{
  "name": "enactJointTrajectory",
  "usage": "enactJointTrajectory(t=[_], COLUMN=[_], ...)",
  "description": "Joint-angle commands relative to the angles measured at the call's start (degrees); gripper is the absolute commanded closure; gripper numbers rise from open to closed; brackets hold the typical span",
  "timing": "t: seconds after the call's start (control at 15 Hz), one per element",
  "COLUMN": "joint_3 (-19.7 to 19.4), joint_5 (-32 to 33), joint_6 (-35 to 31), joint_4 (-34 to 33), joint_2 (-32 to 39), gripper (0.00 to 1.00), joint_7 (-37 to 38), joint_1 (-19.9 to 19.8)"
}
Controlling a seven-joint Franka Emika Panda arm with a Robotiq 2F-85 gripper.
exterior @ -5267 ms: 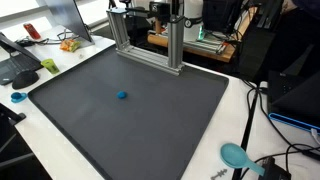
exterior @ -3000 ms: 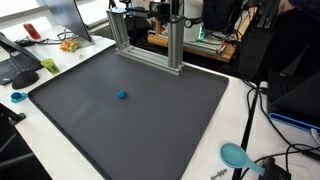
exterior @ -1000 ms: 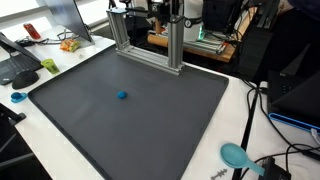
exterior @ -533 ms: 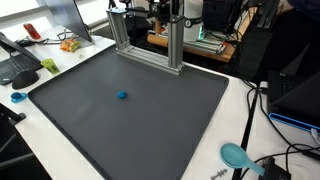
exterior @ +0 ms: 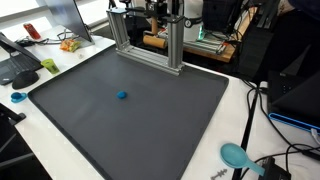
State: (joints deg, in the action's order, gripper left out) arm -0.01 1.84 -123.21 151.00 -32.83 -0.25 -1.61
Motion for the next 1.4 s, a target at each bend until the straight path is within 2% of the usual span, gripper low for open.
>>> enactJointTrajectory(t=[0.0,0.53,0.73,0.8,0.87,1.33], joint_3=[0.11,1.07,0.44,0.63,0.6,0.59], joint_5=[0.55,1.4,1.28,0.45,0.43,0.43], joint_6=[-1.67,-1.66,-2.62,-2.67,-2.68,-2.68], joint_4=[-3.83,-17.76,-23.46,-18.37,-19.48,-19.06], joint_2=[2.94,14.96,20.74,16.13,17.51,17.77], gripper=[0.78,0.78,0.78,0.78,0.53,0.53], joint_7=[-0.04,0.49,-1.55,-0.3,-0.34,-0.33], joint_1=[0.23,0.4,0.62,0.83,0.82,0.83])
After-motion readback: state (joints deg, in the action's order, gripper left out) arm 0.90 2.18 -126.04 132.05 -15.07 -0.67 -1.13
